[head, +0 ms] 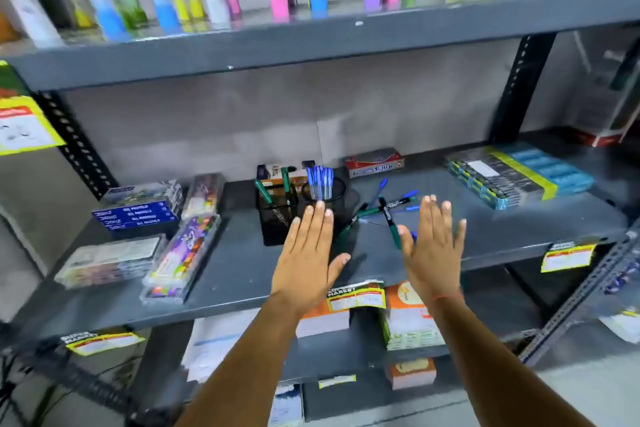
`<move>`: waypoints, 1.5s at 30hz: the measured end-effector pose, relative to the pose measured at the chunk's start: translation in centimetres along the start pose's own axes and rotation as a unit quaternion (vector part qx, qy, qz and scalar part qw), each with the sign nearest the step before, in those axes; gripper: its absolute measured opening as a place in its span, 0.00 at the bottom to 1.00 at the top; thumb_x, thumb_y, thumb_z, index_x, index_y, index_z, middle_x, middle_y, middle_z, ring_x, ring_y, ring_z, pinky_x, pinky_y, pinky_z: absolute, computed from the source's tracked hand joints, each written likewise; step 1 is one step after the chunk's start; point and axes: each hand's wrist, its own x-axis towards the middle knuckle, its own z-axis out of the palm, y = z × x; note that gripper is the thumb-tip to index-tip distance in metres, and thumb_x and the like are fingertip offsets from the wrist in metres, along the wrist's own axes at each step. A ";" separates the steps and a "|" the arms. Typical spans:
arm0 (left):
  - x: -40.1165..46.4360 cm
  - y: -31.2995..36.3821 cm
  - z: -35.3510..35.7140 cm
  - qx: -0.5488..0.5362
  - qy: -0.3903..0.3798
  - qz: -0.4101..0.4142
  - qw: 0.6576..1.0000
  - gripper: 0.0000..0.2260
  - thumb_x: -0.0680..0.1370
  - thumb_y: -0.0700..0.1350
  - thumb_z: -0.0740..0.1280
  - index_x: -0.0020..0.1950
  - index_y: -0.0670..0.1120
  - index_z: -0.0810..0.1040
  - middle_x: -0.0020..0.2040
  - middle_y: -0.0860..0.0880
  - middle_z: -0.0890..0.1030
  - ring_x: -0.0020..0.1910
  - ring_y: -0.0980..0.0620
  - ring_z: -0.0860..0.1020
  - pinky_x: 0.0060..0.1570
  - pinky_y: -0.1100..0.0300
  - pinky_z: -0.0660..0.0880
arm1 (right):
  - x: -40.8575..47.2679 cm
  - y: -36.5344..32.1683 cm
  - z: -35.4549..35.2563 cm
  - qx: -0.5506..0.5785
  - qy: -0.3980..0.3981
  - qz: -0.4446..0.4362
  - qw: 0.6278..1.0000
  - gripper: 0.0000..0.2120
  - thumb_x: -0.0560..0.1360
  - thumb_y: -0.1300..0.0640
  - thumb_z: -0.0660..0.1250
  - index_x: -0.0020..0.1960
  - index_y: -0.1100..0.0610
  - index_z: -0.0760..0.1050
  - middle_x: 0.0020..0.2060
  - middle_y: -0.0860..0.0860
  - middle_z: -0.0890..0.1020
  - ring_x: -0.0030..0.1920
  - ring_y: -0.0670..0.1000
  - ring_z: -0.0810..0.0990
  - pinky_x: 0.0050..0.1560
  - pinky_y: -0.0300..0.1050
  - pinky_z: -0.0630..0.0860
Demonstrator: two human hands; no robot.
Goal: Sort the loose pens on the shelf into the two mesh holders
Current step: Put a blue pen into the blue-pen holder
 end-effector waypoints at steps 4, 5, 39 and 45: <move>-0.8 -2.1 3.6 0.028 -0.069 0.020 0.997 0.31 0.79 0.59 0.38 0.71 0.38 0.57 0.71 0.41 0.65 0.71 0.46 0.62 0.73 0.53 0.51 | 0.3 0.8 2.8 0.040 -0.053 0.093 0.993 0.31 0.76 0.45 0.51 0.72 0.65 0.62 0.71 0.62 0.68 0.75 0.63 0.61 0.74 0.60 0.55; -0.8 -2.4 4.4 0.024 -0.089 0.032 0.995 0.30 0.79 0.59 0.37 0.70 0.38 0.58 0.70 0.42 0.67 0.69 0.47 0.65 0.71 0.51 0.56 | 0.6 0.9 3.5 0.046 -0.057 0.104 0.992 0.28 0.78 0.49 0.54 0.72 0.66 0.62 0.71 0.64 0.68 0.74 0.64 0.62 0.74 0.59 0.57; -0.5 -4.9 4.5 -0.073 -0.225 0.056 0.970 0.31 0.79 0.60 0.47 0.75 0.44 0.41 0.77 0.46 0.44 0.75 0.51 0.43 0.68 0.62 0.36 | 13.1 -8.9 -0.8 0.427 0.112 0.162 0.882 0.10 0.74 0.65 0.66 0.39 0.51 0.77 0.36 0.55 0.78 0.35 0.48 0.75 0.45 0.36 0.71; -0.5 -4.9 4.7 -0.077 -0.209 0.053 0.973 0.41 0.68 0.68 0.33 0.75 0.45 0.42 0.77 0.47 0.45 0.75 0.52 0.43 0.66 0.63 0.34 | 12.9 -12.5 2.6 0.250 -0.074 0.078 0.962 0.06 0.77 0.61 0.64 0.45 0.63 0.77 0.43 0.62 0.82 0.42 0.56 0.77 0.50 0.49 0.77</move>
